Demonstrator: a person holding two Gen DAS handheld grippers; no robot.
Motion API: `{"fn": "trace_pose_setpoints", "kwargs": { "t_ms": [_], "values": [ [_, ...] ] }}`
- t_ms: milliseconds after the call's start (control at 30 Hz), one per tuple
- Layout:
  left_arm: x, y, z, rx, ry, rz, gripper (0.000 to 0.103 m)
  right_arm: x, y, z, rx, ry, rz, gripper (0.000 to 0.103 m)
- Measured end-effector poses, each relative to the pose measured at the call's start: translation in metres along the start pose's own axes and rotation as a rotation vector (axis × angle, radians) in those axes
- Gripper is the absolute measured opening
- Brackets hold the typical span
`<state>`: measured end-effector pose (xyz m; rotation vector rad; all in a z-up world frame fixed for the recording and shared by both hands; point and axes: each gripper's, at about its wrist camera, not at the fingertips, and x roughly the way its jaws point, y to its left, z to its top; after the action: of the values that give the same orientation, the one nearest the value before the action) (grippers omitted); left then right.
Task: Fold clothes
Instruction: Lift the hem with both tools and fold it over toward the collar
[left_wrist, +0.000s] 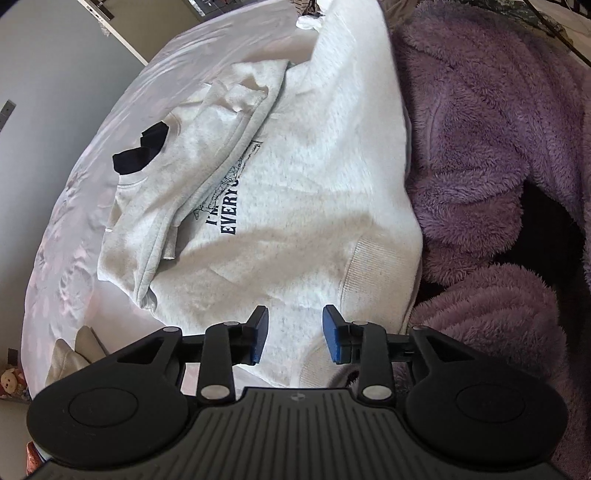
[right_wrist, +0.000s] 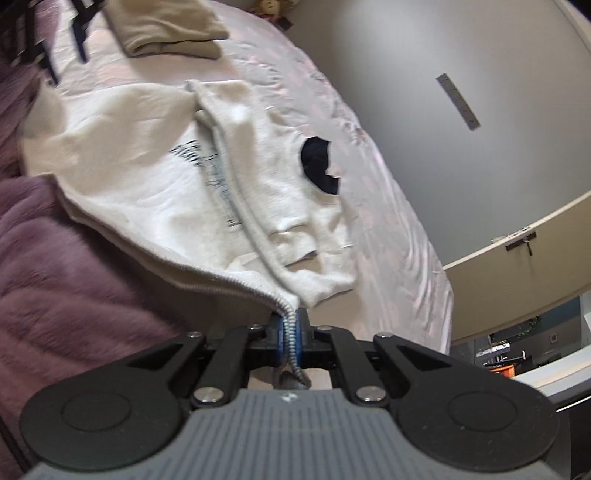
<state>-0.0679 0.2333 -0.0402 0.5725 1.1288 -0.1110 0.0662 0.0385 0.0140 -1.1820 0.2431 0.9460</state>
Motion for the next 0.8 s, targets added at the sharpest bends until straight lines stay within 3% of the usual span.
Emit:
{"fn": "trace_pose_setpoints", "kwargs": {
  "t_ms": [67,133,533,600,800],
  "values": [
    [0.005,0.000,0.001,0.002,-0.004,-0.027,0.033,0.008,-0.012,0.006,0.015,-0.007,-0.008,0.006],
    [0.008,-0.001,0.001,0.004,-0.018,-0.067,0.047,0.016,-0.022,0.013,0.022,-0.010,-0.005,0.007],
    [0.051,-0.036,0.032,0.090,0.005,-0.212,0.048,0.028,-0.040,0.035,0.020,-0.032,0.015,0.007],
    [0.058,-0.045,0.033,0.111,0.033,-0.214,0.048,0.028,-0.042,0.034,0.036,-0.032,0.017,0.007],
    [0.080,-0.066,0.031,0.165,0.142,-0.118,0.053,0.029,-0.044,0.027,0.058,-0.034,0.016,0.007]
  ]
}}
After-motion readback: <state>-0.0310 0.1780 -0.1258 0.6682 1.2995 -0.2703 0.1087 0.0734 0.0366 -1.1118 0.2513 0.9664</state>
